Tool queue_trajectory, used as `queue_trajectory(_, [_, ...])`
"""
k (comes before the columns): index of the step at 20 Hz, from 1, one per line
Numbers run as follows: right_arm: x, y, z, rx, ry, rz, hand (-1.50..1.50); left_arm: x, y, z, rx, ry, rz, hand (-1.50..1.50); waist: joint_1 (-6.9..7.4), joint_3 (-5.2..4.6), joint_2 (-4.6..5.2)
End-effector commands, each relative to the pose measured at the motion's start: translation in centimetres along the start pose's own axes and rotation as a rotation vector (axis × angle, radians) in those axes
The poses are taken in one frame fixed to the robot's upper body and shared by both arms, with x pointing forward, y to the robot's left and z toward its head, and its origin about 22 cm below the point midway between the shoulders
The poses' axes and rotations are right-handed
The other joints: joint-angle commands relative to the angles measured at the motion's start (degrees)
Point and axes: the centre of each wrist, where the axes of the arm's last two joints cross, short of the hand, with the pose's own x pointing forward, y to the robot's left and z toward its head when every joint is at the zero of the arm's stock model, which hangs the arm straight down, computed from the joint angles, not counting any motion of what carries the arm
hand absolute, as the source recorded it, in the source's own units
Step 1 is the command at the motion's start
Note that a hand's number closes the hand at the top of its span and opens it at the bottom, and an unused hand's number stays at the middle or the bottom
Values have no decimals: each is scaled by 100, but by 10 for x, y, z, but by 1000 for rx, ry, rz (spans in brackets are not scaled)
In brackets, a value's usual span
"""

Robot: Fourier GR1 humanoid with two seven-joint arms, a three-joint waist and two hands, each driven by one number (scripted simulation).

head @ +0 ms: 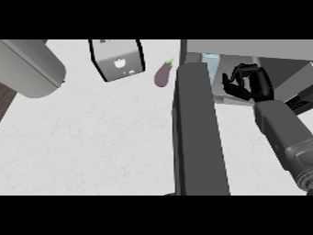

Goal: Pick up the milk, place it into the microwave and close the microwave

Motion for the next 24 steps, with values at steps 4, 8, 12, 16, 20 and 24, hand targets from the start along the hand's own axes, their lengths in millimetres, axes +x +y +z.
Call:
queue_trajectory(4, [19, -18, -22, -105, 10, 176, 150, 7, 0, -11, -59, -26, 5, -150, 225, 9, 99])
queue_trajectory(8, [25, -28, -28, -144, 14, 213, 150, -6, 5, -17, -44, -15, 32, -150, 202, 9, 168])
queue_trajectory(12, [26, -37, -29, -181, 40, 243, 150, -2, 6, -17, -72, -23, 25, -150, 404, 16, 213])
queue_trajectory(16, [27, -52, -28, -226, 37, 251, 150, 1, 7, -17, -70, -23, 9, -150, 458, 30, 226])
queue_trajectory(20, [35, -53, -36, -244, 35, 273, 150, -1, 8, -28, -85, -40, 16, -150, 494, 34, 320])
queue_trajectory(24, [38, -55, -38, -269, 31, 276, 150, -1, 11, -32, -91, -50, 9, -150, 563, 41, 377])
